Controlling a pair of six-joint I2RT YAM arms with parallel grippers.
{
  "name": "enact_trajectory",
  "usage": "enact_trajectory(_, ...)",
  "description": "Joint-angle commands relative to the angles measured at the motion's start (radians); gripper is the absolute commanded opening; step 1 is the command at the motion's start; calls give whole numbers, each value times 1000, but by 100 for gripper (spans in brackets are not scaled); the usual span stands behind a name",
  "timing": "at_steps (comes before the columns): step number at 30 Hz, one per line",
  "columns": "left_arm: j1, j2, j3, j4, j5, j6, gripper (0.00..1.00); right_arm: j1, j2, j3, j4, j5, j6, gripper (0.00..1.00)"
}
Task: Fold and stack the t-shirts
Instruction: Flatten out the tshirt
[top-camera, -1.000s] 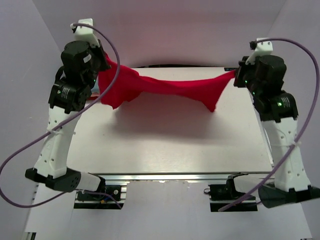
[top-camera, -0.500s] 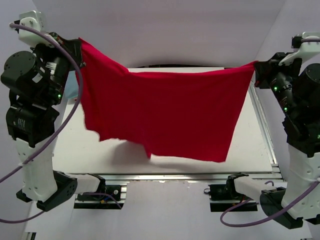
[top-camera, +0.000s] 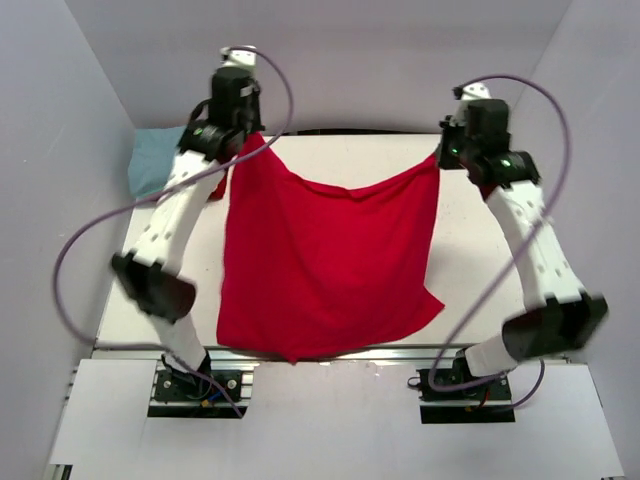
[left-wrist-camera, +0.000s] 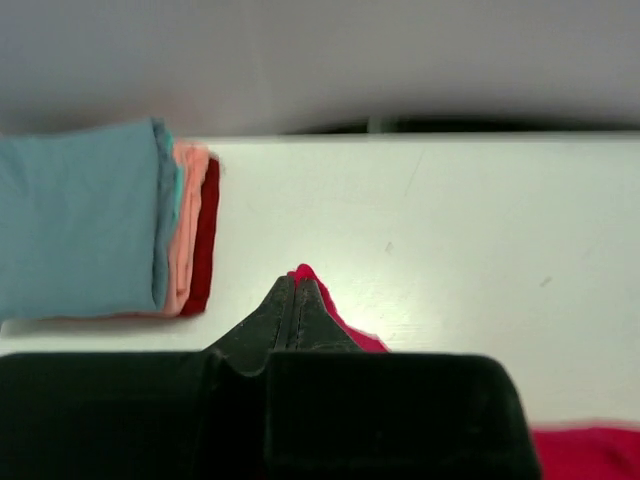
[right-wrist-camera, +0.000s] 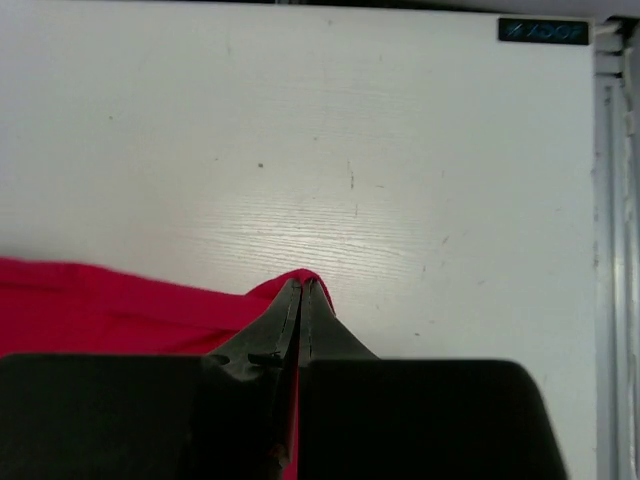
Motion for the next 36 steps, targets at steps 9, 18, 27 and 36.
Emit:
enact_trajectory(9, 36, 189, 436, 95, -140, 177, 0, -4, 406, 748, -24, -56, -29, 0)
enact_trajectory(18, 36, -81, 280, 148, -31, 149, 0, -7, 176, 490, 63, -15, -61, 0)
enact_trajectory(27, 25, -288, -541, 209, 125, -11, 0, -69, 44, -119, 206, 3, -8, 0)
enact_trajectory(36, -60, -426, -1070, 298, 222, -258, 0, -93, -80, -533, 181, -6, 113, 0)
